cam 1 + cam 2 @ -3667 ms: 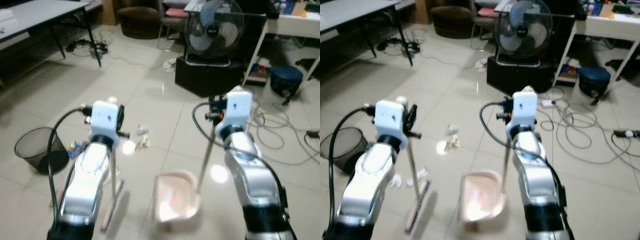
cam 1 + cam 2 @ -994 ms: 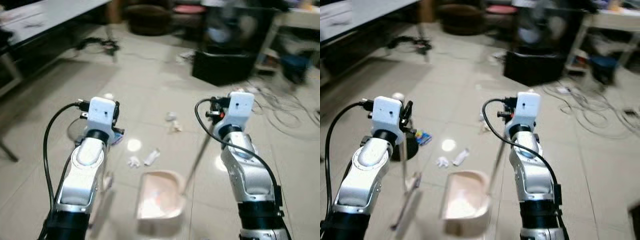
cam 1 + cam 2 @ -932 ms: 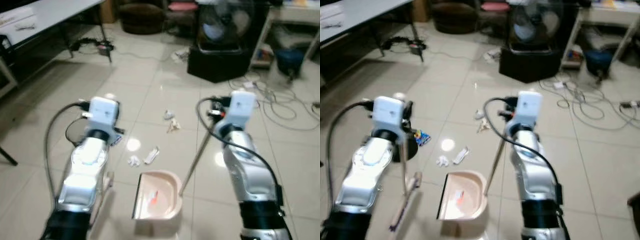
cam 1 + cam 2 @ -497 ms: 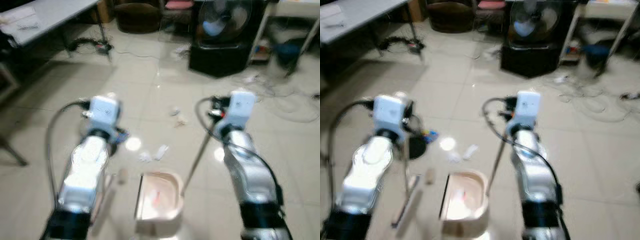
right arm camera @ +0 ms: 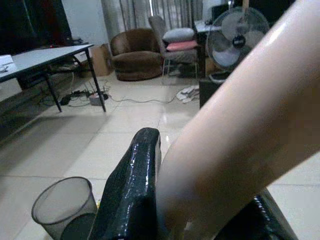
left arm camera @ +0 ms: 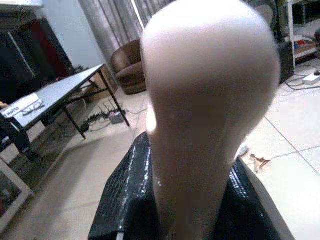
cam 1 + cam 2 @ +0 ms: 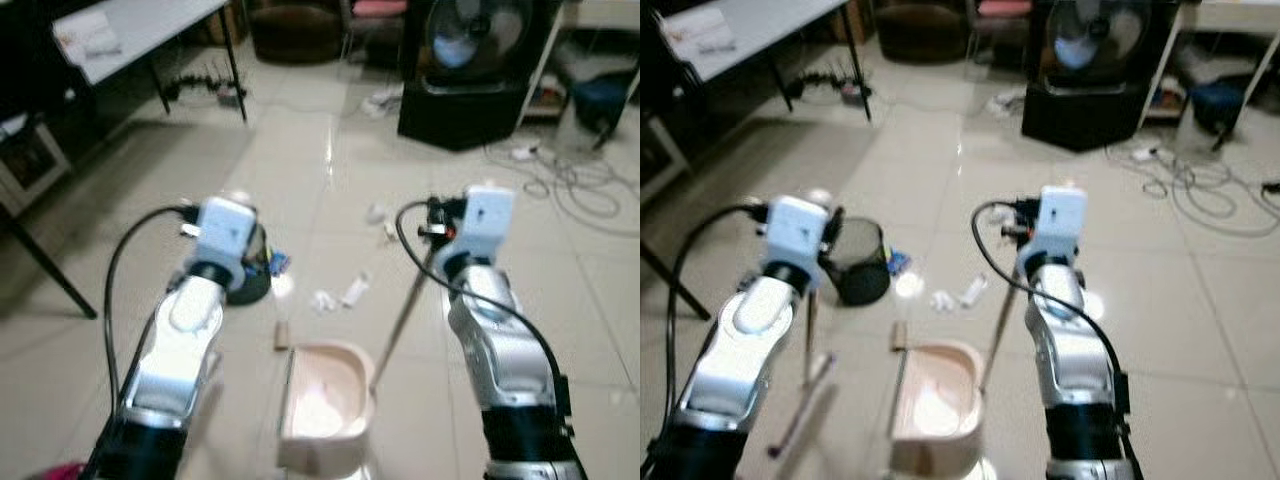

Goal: Sweep floor

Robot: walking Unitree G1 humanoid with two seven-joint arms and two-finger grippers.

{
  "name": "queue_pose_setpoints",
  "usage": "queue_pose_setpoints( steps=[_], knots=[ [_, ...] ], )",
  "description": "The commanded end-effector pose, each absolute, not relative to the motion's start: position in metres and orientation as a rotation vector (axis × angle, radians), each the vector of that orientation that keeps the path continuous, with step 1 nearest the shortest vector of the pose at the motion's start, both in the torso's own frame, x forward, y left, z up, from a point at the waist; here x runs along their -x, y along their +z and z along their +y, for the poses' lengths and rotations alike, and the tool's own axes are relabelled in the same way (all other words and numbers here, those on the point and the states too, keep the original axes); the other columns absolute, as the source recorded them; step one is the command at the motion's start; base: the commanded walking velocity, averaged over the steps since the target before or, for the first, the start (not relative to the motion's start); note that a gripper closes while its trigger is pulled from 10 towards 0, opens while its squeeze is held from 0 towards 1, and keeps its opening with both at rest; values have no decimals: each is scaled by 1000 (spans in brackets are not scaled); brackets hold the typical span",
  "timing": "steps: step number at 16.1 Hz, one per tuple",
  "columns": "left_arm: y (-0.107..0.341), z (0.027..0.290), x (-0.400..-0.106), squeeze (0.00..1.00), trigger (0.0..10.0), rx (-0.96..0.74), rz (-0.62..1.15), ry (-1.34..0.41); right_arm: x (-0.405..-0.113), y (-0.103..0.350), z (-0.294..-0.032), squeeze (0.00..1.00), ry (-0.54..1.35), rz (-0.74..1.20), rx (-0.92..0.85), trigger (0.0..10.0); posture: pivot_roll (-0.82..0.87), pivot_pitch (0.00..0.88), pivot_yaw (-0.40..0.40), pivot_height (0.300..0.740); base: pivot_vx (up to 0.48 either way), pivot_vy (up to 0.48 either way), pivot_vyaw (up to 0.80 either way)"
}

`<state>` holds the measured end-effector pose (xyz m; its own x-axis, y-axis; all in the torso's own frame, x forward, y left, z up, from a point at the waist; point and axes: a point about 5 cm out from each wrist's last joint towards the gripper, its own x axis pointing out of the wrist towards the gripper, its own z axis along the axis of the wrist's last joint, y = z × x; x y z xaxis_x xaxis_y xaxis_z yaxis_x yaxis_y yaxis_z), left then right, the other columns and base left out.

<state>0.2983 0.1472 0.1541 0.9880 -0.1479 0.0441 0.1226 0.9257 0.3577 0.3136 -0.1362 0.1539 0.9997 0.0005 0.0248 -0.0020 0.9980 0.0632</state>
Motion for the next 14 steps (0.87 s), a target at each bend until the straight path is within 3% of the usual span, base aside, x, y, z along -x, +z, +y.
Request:
queue_pose_setpoints(
  steps=[1, 4, 10, 14],
  knots=[
    [163, 149, -299, 0, 10000, -374, -118, -122, -315, 165, -133, 0, 15, -76, -63, 10000, -42, 0, 48, 740, 0, -480, 0],
    [164, 150, -299, 0, 10000, -254, -101, -98, -314, 165, -133, 0, 13, -75, -57, 10000, -47, 0, 54, 740, 0, -86, 0],
    [159, 144, -298, 0, 10000, -283, -98, -106, -314, 165, -134, 0, 17, -77, -22, 10000, -48, 0, 51, 740, 0, 0, 0],
    [158, 144, -297, 0, 10000, -263, -90, -102, -316, 166, -133, 0, 38, -81, 30, 10000, -44, 0, 44, 740, 338, 0, 200]
  ],
)
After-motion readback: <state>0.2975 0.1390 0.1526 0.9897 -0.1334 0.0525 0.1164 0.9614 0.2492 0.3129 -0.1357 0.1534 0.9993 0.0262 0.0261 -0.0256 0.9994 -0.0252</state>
